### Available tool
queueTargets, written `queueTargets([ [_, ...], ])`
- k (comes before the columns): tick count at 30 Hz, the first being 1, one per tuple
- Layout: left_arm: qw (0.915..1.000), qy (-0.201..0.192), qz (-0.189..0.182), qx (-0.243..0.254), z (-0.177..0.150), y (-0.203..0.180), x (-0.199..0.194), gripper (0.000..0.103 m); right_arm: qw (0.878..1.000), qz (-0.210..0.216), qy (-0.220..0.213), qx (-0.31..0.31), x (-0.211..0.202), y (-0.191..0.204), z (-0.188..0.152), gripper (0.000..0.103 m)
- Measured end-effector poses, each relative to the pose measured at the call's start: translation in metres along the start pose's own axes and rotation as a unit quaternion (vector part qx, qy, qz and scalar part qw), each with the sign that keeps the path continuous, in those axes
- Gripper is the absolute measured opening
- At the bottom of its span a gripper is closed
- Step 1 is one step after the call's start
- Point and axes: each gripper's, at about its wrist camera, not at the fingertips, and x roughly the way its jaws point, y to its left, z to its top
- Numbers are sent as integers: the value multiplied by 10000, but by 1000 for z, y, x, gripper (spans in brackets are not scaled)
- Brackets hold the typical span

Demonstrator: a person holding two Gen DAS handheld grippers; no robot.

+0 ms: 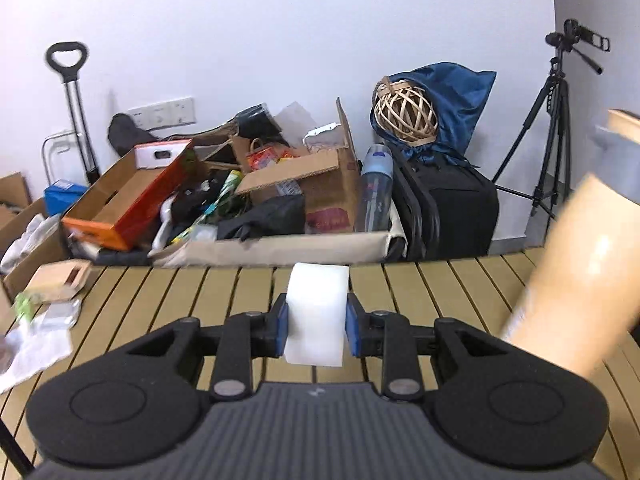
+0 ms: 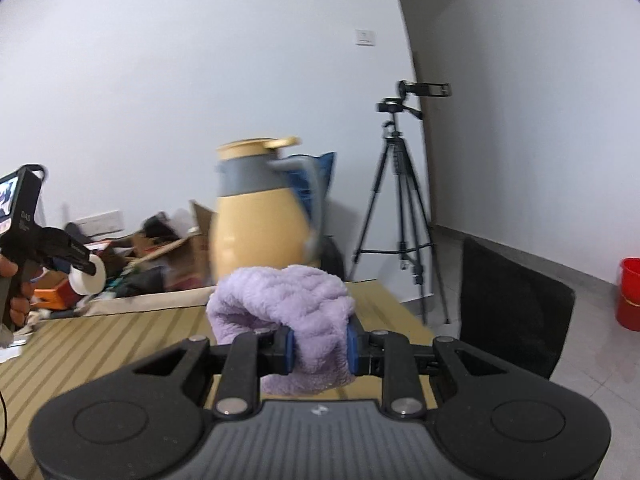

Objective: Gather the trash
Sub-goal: 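Lift the lilac towel with right tool while left tool grasps the white foam block, then carry the lilac towel and white foam block down toward the black bin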

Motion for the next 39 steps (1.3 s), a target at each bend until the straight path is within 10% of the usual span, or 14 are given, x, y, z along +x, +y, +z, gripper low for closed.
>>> queueTargets([
  [14,9998,-133,16,-126,-118,49,-157,28,9958,857,268,-199,-96,80,-19,23],
  [39,9983,-522,259,-5,-265,89,-277,28,9785,1788,1020,-116,-171,148,-114,23],
])
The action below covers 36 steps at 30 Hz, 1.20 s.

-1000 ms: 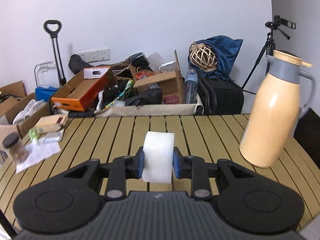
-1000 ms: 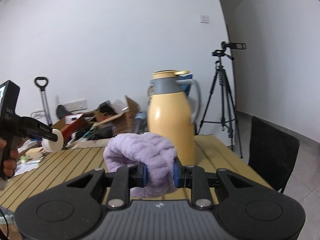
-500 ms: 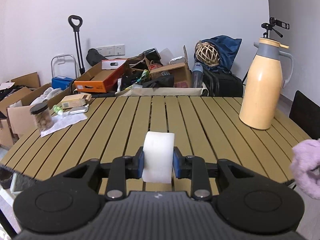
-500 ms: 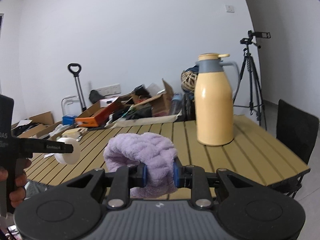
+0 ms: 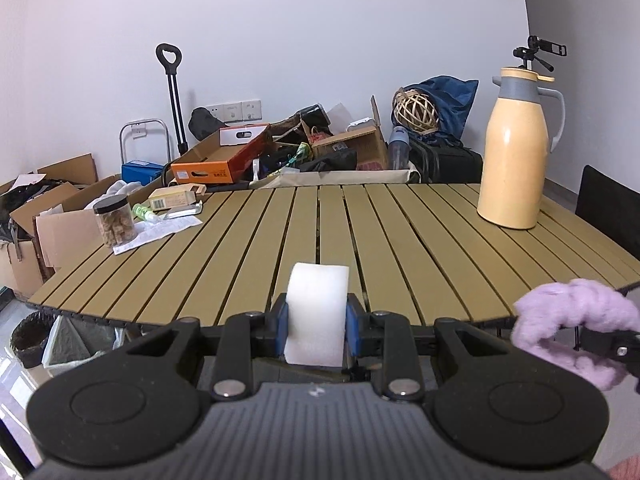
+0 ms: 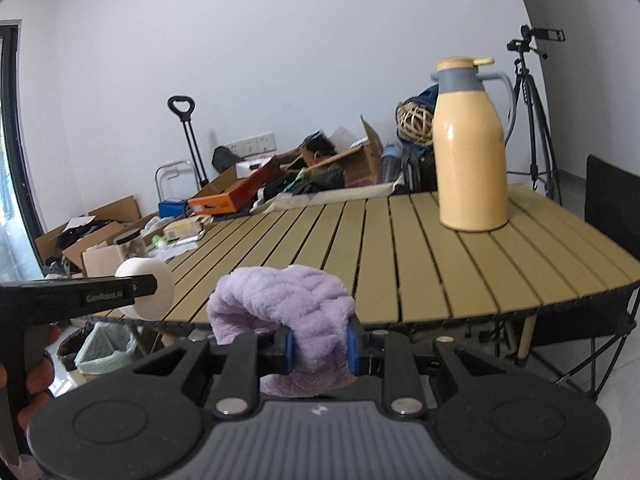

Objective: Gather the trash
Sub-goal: 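Carry the lilac towel and white foam block down toward the black bin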

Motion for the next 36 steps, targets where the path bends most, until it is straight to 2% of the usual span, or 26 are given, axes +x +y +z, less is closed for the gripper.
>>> queueTargets([
  [11,9996,178,-141,140,-47,2,-17,28,9983,97,576,35,12,14,-53,23],
  [17,9975,648,-253,131,-86,4,-9,28,9956,113,932,12,23,20,-81,23],
  [24,9911,1299,-278,39,-128,14,11,28,9906,86,1363,-61,37,22,-113,23],
  [36,9804,1917,-442,-65,-164,14,47,28,9788,-22,2046,88,71,11,-163,23],
])
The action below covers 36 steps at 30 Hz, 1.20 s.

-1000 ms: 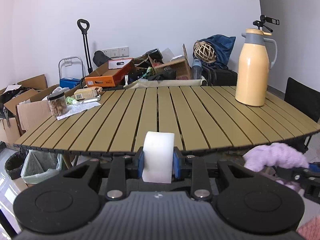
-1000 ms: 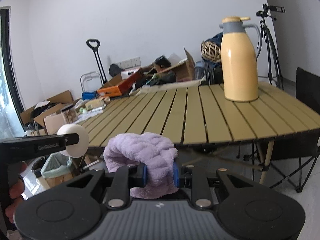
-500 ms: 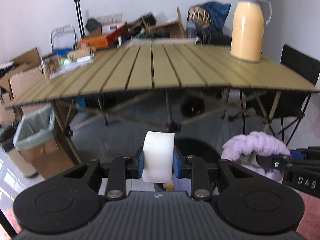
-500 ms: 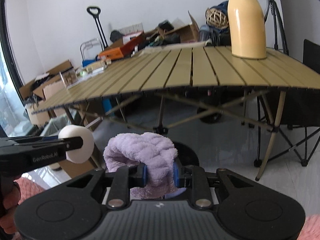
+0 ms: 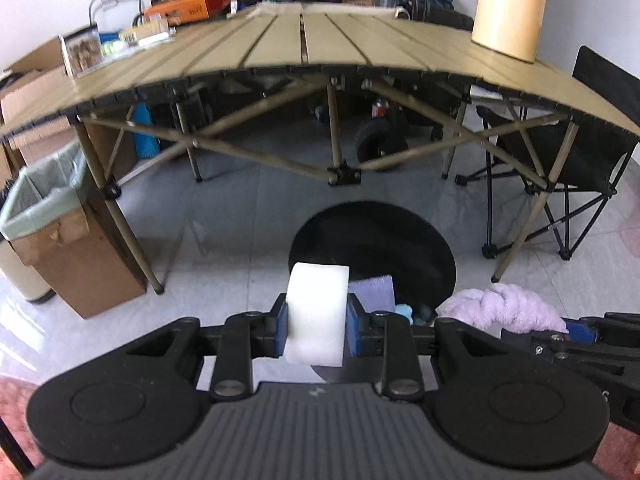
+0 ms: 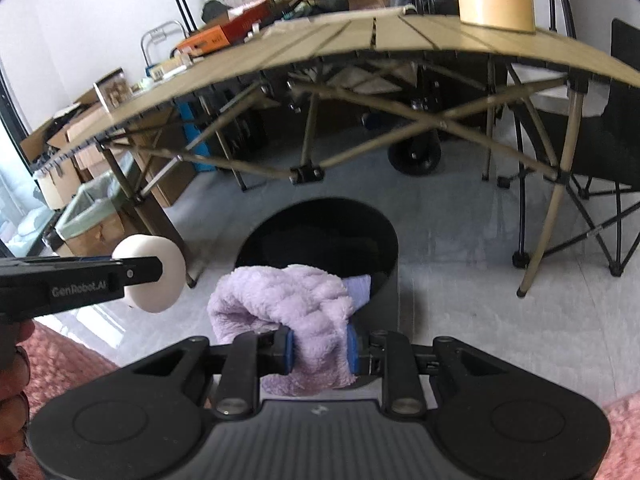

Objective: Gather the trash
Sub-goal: 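Carry the lilac towel and white foam block down toward the black bin, then open the left tool to drop the white foam block into the bin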

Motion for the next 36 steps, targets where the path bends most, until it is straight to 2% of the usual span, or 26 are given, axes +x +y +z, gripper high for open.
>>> queueTargets([
  [9,9978,606,-221,-143,-12,7,42,28,9992,-109,364,125,30,-12,-10,23],
  [20,9946,943,-291,-316,1,17,68,28,9977,-332,530,258,49,-28,-8,23],
  [36,9923,1179,-376,11,48,-30,113,28,9928,-830,630,595,68,-70,-6,23],
])
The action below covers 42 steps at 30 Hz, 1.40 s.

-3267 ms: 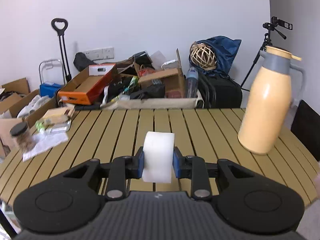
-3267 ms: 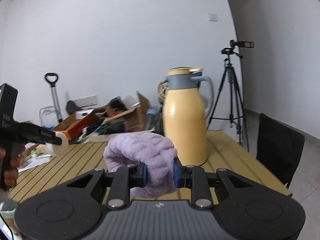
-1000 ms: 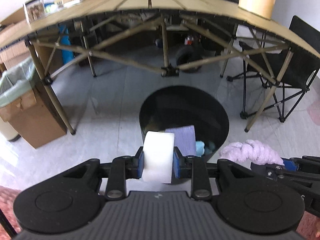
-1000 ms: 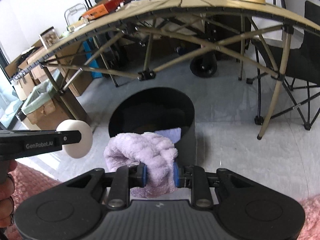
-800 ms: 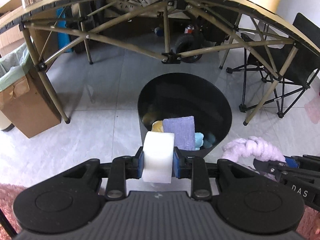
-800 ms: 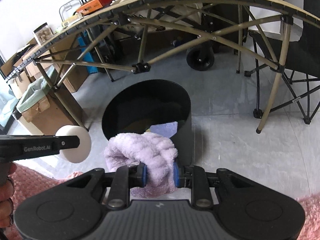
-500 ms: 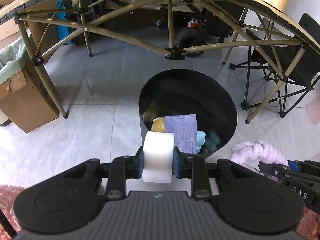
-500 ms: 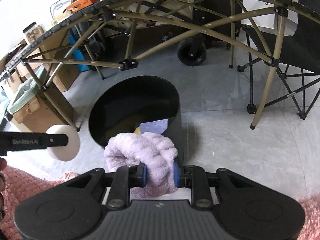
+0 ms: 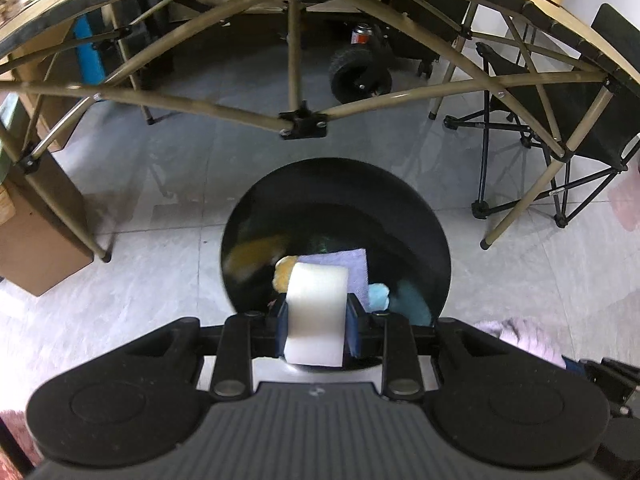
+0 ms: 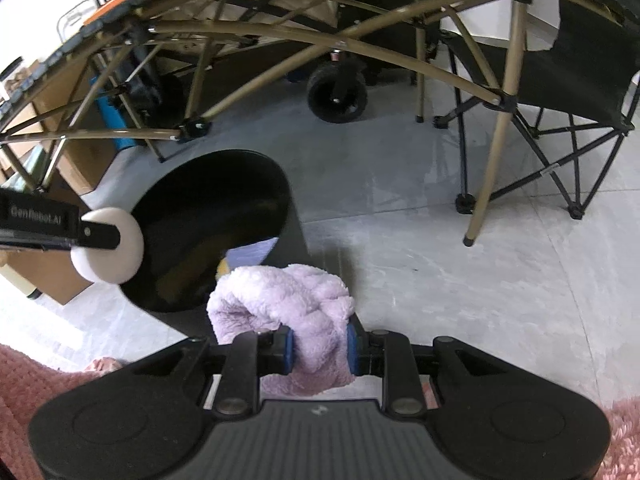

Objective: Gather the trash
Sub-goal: 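Open the left tool to drop the white foam block into the bin, then lower the lilac towel over the bin and open the right tool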

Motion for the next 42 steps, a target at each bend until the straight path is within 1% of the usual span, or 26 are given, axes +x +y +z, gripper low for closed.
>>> queueTargets([
  [10,9996,266,25,-43,28,-20,29,28,9990,-210,99,387,13,-30,1,23],
  [17,9992,375,125,-90,37,-24,44,28,9981,-257,212,509,21,-39,0,23],
  [20,9990,405,167,-49,39,-25,47,30,9980,-239,243,524,23,-39,1,23],
  [21,9990,400,188,-20,39,-26,47,37,9981,-231,247,524,23,-38,1,23],
  [22,9991,397,164,-8,39,-26,48,58,9981,-222,245,524,23,-38,2,23],
  [23,9991,391,139,-27,40,-26,48,71,9981,-214,240,522,23,-38,2,23],
  [24,9992,366,147,-65,40,-24,47,94,9981,-209,236,521,24,-37,2,23],
  [25,9992,312,208,-118,40,-23,45,102,9982,-204,234,519,24,-37,3,23],
  [27,9992,245,300,-123,41,-21,43,102,9983,-197,232,507,23,-38,3,24],
  [32,9989,348,305,-91,40,-21,45,103,9983,-200,220,494,22,-37,3,24],
  [42,9987,331,374,-134,36,-8,39,103,9987,-227,98,452,16,-36,6,24],
])
